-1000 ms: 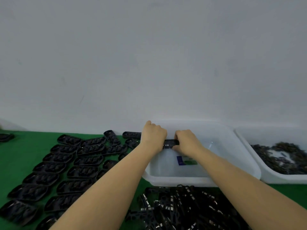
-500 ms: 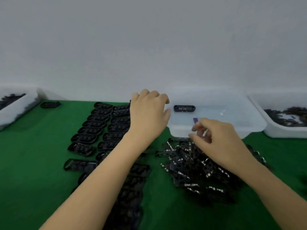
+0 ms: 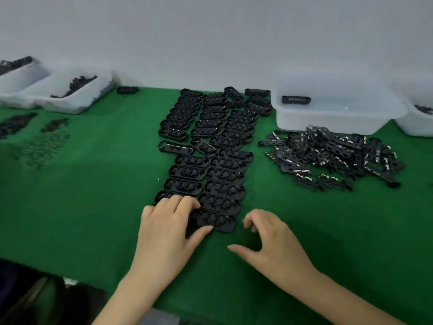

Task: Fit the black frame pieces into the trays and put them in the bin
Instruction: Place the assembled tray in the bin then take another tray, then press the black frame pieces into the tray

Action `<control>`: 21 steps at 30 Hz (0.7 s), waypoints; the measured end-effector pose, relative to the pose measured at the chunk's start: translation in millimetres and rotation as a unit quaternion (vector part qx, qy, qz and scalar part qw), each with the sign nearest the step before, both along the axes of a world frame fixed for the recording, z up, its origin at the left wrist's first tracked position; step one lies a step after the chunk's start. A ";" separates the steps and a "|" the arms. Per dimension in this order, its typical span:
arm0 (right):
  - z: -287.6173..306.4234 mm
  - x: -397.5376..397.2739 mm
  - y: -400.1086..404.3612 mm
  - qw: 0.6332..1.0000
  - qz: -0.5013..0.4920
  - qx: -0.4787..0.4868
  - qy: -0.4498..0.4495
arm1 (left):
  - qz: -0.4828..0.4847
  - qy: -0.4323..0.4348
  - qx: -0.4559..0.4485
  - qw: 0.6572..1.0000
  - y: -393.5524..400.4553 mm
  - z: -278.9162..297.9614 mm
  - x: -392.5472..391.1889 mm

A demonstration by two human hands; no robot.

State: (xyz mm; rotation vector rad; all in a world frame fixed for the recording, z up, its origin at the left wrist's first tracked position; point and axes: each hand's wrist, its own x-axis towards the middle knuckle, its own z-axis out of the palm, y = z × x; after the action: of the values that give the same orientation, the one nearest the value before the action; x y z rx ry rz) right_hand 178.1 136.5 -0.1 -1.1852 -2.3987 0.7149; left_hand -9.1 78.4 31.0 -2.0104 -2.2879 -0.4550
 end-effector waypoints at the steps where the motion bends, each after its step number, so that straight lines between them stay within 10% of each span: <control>1: -2.3 -3.0 -1.8 1.000 -0.012 0.016 -0.001 | 0.002 0.008 -0.002 1.000 -3.3 -7.2 -0.7; 12: -6.9 -20.2 5.0 0.994 -0.090 0.055 0.016 | 0.010 0.028 0.104 0.994 0.5 -29.7 4.4; 21: 12.0 120.7 39.1 0.991 -0.115 0.003 0.072 | -0.212 -0.029 0.064 0.975 64.8 -23.0 104.2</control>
State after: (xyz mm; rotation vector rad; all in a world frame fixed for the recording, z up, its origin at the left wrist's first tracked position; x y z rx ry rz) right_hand 298.8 175.6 11.9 -1.3329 -2.1029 0.6932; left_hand 95.1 143.2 8.0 -2.4427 -1.7922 -0.6730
